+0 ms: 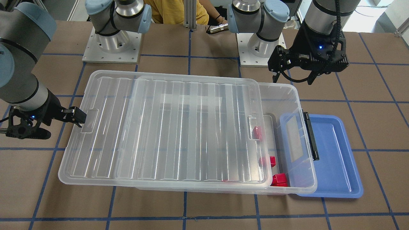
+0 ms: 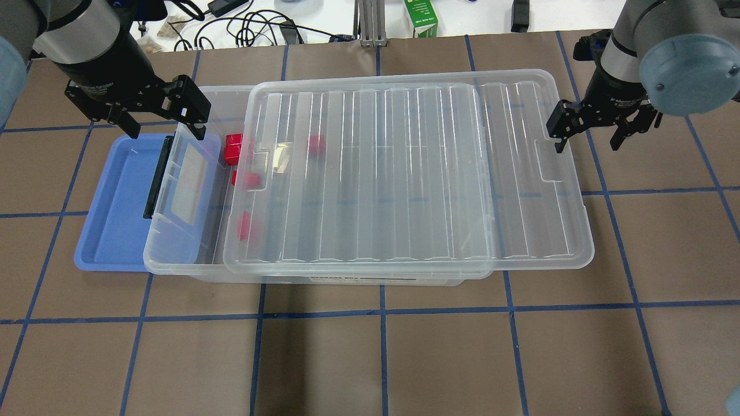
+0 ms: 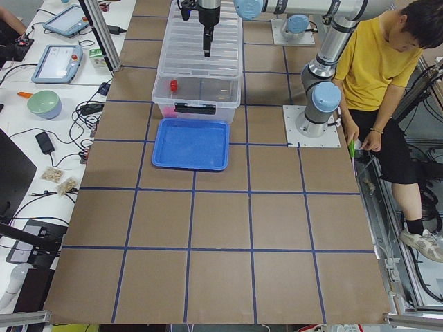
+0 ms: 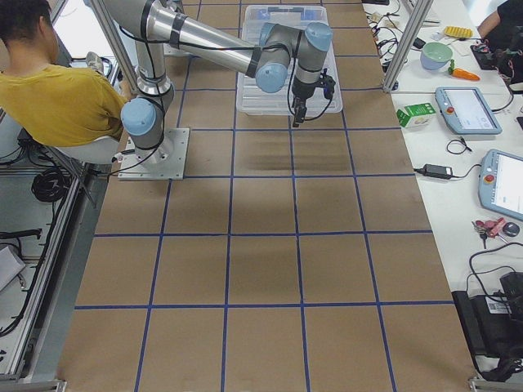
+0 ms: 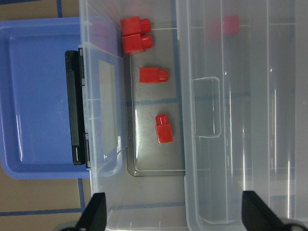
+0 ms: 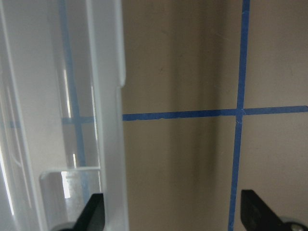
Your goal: Place red block in blue tray from box
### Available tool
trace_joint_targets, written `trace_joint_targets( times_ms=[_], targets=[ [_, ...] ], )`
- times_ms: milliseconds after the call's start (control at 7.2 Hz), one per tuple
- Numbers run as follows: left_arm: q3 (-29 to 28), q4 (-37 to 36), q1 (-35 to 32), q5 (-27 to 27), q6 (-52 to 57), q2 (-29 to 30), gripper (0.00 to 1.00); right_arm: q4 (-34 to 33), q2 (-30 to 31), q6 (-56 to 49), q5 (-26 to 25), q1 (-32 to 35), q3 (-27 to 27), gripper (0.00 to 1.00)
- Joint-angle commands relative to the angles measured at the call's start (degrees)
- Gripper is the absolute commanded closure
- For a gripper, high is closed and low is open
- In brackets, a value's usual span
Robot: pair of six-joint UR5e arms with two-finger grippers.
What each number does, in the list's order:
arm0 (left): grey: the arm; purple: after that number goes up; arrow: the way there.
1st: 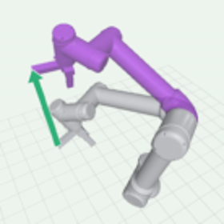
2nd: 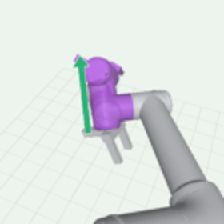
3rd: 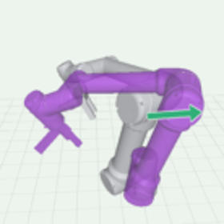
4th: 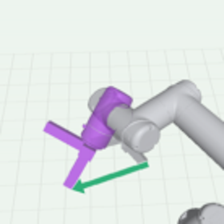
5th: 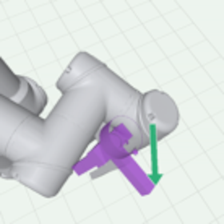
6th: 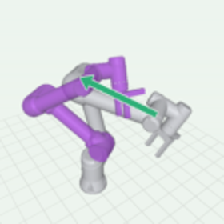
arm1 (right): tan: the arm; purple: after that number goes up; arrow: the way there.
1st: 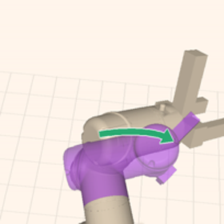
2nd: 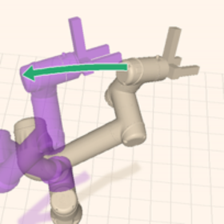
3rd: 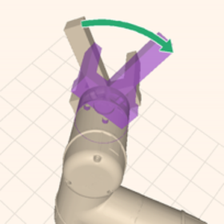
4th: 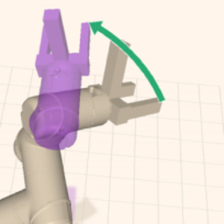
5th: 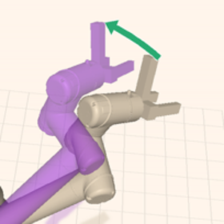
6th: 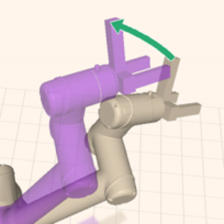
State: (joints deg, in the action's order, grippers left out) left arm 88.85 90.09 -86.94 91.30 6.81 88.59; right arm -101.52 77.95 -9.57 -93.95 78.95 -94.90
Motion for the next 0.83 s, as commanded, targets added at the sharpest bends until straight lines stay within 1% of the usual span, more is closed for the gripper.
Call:
trace_joint_targets(
  times_ms=[0, 278, 694],
  targets=[
    [0.00, 0.00, 0.01, -0.07, -0.04, 0.09, 0.00, -0.08, 0.01, -3.69, -0.10, -1.68, 0.07, 0.00],
    [0.00, 0.00, 0.01, -0.07, -0.13, 0.09, 0.00, 0.10, 0.01, -6.67, -0.10, -4.75, -0.02, 0.00],
    [0.00, 0.00, 0.01, -0.07, -0.22, 0.18, 0.00, -0.08, 0.10, -7.04, -0.10, -5.03, 0.07, 0.00]
  ],
)
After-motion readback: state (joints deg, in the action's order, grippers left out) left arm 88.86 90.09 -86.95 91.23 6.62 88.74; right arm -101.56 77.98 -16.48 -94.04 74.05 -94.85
